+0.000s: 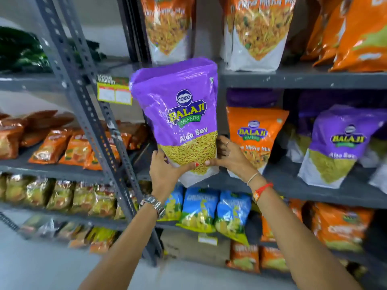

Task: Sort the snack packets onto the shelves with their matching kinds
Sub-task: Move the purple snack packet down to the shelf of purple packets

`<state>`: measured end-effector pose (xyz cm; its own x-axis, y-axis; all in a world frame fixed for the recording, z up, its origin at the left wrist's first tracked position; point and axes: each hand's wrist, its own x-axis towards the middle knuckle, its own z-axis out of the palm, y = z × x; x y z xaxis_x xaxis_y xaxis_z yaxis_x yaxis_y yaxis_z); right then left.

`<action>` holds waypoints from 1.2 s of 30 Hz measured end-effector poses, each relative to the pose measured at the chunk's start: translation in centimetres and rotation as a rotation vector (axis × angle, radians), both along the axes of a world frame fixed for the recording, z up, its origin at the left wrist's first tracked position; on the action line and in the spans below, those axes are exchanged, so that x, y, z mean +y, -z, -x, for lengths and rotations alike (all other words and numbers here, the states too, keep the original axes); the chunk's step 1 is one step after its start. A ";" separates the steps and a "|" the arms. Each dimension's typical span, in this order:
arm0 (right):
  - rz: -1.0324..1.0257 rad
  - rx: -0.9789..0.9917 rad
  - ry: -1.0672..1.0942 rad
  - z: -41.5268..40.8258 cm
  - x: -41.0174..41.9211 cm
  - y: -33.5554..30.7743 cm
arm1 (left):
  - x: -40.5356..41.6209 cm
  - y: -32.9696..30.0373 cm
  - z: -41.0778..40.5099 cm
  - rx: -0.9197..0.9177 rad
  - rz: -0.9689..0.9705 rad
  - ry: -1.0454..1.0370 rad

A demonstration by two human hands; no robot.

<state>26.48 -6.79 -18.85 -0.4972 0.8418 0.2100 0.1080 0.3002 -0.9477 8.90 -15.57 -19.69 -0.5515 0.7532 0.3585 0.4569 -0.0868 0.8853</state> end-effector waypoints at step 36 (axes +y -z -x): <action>-0.088 0.359 1.086 -2.0 4.6 13.7 | 11.7 11.8 -7.6 -0.016 0.057 -0.237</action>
<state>28.45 -2.17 -32.58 0.5828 0.7656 0.2723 0.0784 0.2806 -0.9566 16.47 -3.82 -31.51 -0.7206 0.6206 0.3092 0.4446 0.0715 0.8929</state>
